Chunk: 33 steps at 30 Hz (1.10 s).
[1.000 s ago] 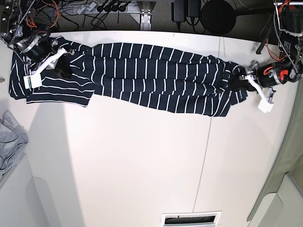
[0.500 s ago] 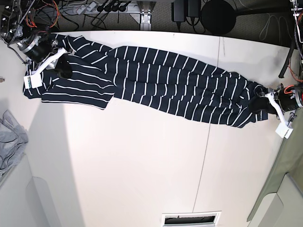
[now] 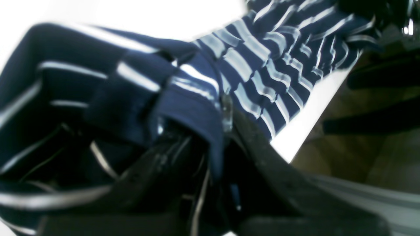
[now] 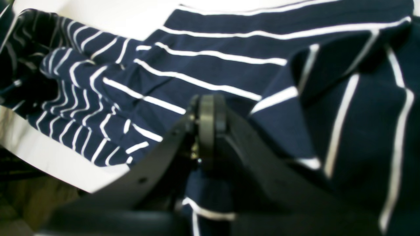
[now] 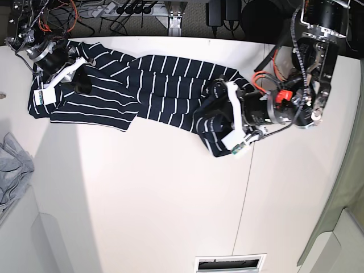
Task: Layout the t-shirt on the table in an organized manner, then fold the t-shirt properly
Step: 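Lift the shirt end with the left gripper and carry it toward the right gripper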
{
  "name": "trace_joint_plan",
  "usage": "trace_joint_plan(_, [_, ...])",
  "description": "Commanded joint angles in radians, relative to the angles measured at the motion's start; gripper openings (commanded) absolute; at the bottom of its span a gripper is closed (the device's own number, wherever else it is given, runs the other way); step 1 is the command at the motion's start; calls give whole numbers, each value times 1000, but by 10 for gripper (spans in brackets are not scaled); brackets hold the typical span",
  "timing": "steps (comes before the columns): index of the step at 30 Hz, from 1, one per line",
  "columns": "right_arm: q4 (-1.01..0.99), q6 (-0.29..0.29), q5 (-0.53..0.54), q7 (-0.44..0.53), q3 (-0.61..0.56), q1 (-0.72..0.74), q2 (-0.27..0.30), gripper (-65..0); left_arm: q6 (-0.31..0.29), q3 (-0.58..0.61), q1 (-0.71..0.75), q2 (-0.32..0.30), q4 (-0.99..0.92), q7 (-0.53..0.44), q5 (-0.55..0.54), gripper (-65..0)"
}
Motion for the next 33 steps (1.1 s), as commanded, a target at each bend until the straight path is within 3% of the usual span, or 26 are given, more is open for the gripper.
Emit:
trace_joint_plan(1, [13, 4, 15, 23, 4, 4, 8, -650, 7, 24, -21, 10, -4, -34, 28, -650])
trace_joint_plan(4, [13, 4, 15, 23, 4, 5, 8, -650, 17, 101, -39, 55, -74, -43, 109, -650])
trace_joint_plan(8, [13, 4, 16, 25, 4, 5, 8, -650, 16, 172, -41, 81, -156, -51, 110, -650])
trace_joint_plan(9, [13, 4, 16, 31, 4, 5, 8, -650, 16, 190, -40, 83, -166, -66, 110, -618])
trace_joint_plan(11, [13, 4, 16, 41, 4, 5, 8, -650, 16, 226, -41, 84, -170, -92, 110, -472])
trace_joint_plan(13, [13, 4, 22, 54, 4, 5, 8, -555, 17, 246, -48, 85, -170, -106, 100, -373])
trace_joint_plan(16, [13, 4, 35, 57, 4, 5, 8, -433, 16, 247, -60, 92, -154, -93, 63, -366])
trace_joint_plan(20, [13, 4, 34, 57, 4, 5, 8, -429, -58, 247, -62, 92, -51, -46, -12, -366])
trace_joint_plan(25, [13, 4, 31, 57, 4, 5, 8, -429, -61, 247, -63, 91, 59, 20, -140, -366])
trace_joint_plan(28, [13, 4, 14, 57, 4, 5, 8, -429, -61, 234, -63, 90, 103, 32, -156, -366])
trace_joint_plan(33, [13, 4, 8, 57, 4, 5, 8, -429, -61, 50, -60, 89, 131, 16, -138, -368])
